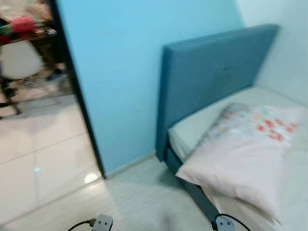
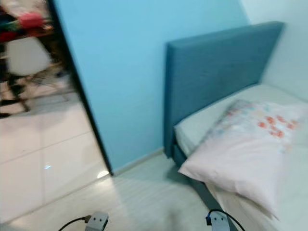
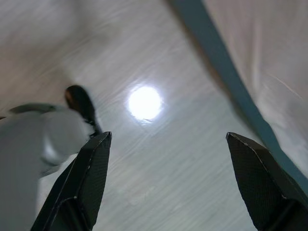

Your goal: Clean up the room

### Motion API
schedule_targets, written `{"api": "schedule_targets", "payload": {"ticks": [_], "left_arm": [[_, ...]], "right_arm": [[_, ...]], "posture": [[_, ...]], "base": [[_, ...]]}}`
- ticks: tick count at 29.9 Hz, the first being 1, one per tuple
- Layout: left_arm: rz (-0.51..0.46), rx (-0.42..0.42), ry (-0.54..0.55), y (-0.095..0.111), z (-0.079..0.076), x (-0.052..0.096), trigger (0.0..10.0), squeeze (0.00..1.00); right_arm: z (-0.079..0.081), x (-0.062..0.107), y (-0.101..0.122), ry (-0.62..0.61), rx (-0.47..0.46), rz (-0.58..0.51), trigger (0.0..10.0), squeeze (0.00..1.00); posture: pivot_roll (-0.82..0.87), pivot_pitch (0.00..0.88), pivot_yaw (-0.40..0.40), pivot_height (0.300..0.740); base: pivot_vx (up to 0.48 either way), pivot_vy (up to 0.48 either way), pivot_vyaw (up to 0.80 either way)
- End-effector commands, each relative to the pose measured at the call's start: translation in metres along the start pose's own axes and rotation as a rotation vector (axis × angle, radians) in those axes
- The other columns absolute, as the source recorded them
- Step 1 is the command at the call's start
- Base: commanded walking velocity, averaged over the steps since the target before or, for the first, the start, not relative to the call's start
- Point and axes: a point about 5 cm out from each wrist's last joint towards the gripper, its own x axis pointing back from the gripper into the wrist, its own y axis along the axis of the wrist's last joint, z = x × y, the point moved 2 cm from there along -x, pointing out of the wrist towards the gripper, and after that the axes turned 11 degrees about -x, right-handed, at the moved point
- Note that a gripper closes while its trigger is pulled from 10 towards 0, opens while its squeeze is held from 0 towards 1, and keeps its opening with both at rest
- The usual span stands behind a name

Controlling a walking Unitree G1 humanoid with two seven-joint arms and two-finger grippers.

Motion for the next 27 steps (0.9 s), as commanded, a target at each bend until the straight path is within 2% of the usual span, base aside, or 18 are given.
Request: {"api": "schedule_targets", "payload": {"ticks": [1, 9, 17, 22, 27], "left_arm": [[0.017, 0.005, 0.021, -0.007, 0.008, 0.002, 10.0, 0.00], [0.011, 0.012, 0.039, -0.006, 0.016, 0.004, 10.0, 0.00], [-0.003, 0.009, 0.050, -0.001, 0.016, 0.003, 10.0, 0.00], [-0.015, 0.004, 0.049, 0.002, 0.015, 0.003, 10.0, 0.00], [-0.035, 0.033, 0.063, 0.006, 0.019, 0.003, 10.0, 0.00]], "right_arm": [[0.006, 0.000, -0.002, 0.012, 0.005, 0.008, 10.0, 0.00], [0.004, 0.000, 0.000, 0.012, 0.016, 0.003, 10.0, 0.00], [0.001, 0.000, -0.002, 0.015, 0.034, -0.001, 10.0, 0.00], [0.001, 0.000, -0.003, 0.025, 0.033, -0.012, 10.0, 0.00], [0.005, 0.000, -0.003, 0.048, 0.035, -0.017, 10.0, 0.00]], "posture": [[0.05, 0.017, 0.006, 0.740], [0.05, 0.003, 0.003, 0.740], [0.05, 0.000, 0.002, 0.740], [0.05, 0.000, 0.002, 0.740], [0.05, 0.000, 0.005, 0.740]], "base": [[0.000, 0.000, -0.79], [0.000, 0.000, -0.79], [0.000, 0.000, -0.79], [0.000, 0.000, 0.00], [0.290, 0.000, 0.00]]}}
